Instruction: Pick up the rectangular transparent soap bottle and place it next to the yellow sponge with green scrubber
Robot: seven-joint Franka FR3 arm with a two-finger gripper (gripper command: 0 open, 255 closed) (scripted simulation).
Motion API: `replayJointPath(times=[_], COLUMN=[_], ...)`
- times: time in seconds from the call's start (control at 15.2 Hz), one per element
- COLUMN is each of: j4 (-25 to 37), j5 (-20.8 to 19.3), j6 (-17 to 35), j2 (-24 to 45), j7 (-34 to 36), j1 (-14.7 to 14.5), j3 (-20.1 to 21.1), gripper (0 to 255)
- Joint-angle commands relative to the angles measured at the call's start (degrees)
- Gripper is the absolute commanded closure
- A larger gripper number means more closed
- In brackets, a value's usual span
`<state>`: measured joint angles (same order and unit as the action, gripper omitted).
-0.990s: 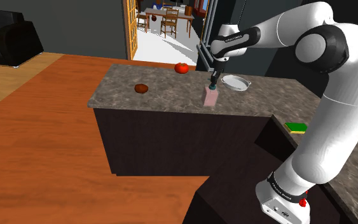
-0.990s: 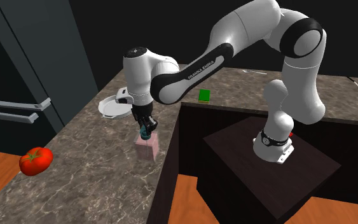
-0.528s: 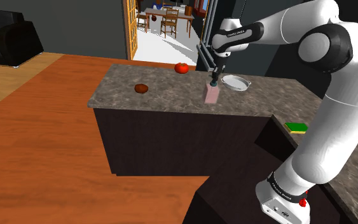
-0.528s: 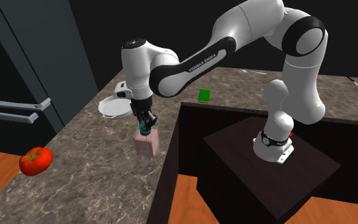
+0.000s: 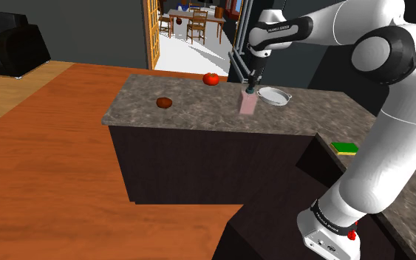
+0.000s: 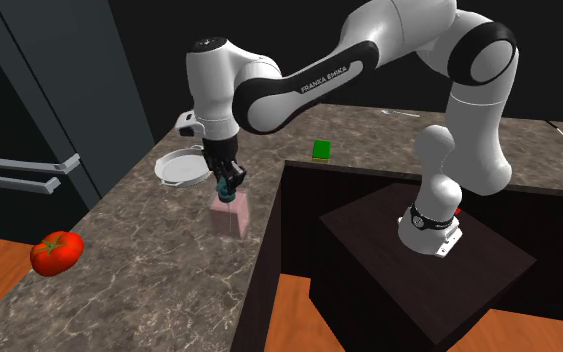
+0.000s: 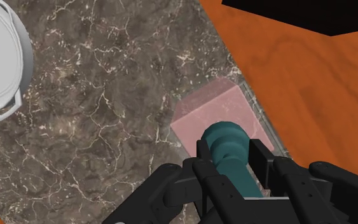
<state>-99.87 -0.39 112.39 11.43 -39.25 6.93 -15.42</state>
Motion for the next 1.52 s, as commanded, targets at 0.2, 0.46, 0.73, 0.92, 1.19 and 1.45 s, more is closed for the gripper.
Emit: replayJointPath(times=[0.2,0.46,0.73,0.92,1.19,1.45], j4=[3.32,6.09,9.13,11.62,15.23,19.24], j5=[-0.13,-0.18,-0.17,-0.12,0.00,0.20], j6=[-3.90,-6.90,-9.97,-12.33,-15.55,-18.90], j2=[-0.60,-0.84,-0.87,-0.74,-0.34,0.33], j7=[-0.15,-0.23,-0.36,-0.48,-0.67,-0.91], j1=[0.05,0.07,0.12,0.19,0.31,0.50], j3=[-0.09,-0.12,-0.16,-0.19,-0.24,-0.30], gripper=[255,255,255,255,255,255])
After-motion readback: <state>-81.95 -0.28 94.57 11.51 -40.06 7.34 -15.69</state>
